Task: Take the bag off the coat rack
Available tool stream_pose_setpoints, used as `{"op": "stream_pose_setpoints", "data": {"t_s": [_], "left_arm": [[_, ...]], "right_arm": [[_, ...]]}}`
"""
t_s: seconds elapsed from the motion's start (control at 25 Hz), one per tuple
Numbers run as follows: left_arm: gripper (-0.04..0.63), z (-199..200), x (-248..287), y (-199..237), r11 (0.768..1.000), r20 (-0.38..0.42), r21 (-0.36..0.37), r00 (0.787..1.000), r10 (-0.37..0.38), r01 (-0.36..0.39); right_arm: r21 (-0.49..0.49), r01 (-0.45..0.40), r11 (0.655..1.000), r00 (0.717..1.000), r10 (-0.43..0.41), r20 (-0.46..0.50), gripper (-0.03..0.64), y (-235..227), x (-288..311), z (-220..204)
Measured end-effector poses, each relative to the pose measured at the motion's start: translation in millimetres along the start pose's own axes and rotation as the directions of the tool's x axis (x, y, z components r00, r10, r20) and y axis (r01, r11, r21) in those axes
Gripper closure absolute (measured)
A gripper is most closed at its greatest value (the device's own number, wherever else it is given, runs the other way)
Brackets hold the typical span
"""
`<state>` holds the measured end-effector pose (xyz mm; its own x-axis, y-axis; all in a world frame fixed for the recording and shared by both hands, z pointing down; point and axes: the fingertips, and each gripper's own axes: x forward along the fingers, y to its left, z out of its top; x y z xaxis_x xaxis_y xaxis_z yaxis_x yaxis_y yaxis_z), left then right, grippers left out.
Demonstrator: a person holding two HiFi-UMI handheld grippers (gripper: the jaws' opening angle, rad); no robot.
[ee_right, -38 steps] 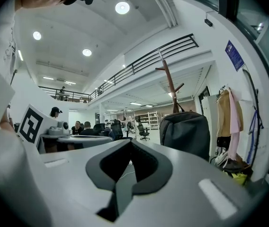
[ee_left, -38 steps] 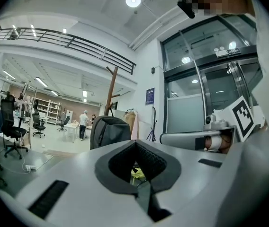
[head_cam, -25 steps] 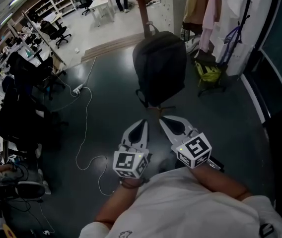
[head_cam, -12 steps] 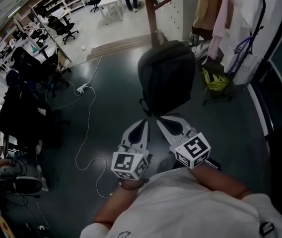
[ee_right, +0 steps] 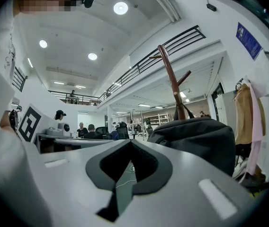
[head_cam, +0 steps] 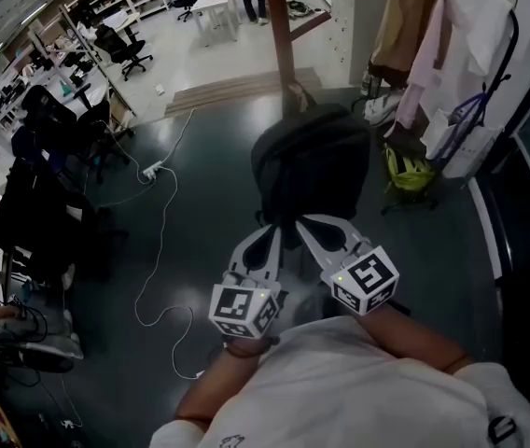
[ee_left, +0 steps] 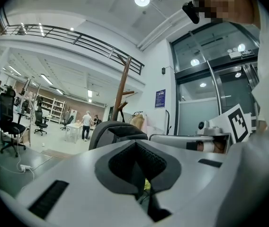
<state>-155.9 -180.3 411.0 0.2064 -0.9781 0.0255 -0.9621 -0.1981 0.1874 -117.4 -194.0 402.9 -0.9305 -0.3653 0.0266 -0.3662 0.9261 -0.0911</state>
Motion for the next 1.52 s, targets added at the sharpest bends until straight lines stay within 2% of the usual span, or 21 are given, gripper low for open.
{"op": "stream_pose_setpoints", "data": {"t_s": [0.24, 0.68, 1.12, 1.36, 1.52], "left_arm": [[0.594, 6, 48, 8, 0.999, 0.008, 0.002, 0.999, 0.043, -0.043], [0.594, 20, 114, 22, 0.995, 0.038, -0.019, 0.994, 0.102, -0.102], [0.594, 31, 147, 38, 0.988, 0.045, -0.001, 0.987, 0.156, -0.156], [0.594, 38, 152, 47, 0.986, 0.056, 0.007, 0.985, 0.166, -0.166], [0.594, 40, 158, 55, 0.988, 0.050, -0.009, 0.987, 0.154, -0.153]], "right_arm": [[-0.012, -0.060, 0.998, 0.998, 0.061, 0.018, 0.614, -42, 16, 13], [-0.067, -0.113, 0.991, 0.993, 0.115, 0.028, 0.596, -123, 46, 41], [-0.134, -0.129, 0.982, 0.987, 0.141, 0.081, 0.574, -182, 75, 96], [-0.188, -0.132, 0.973, 0.990, 0.141, 0.033, 0.557, -204, 99, 105], [-0.177, -0.133, 0.975, 0.991, 0.134, -0.005, 0.549, -218, 116, 100]]}}
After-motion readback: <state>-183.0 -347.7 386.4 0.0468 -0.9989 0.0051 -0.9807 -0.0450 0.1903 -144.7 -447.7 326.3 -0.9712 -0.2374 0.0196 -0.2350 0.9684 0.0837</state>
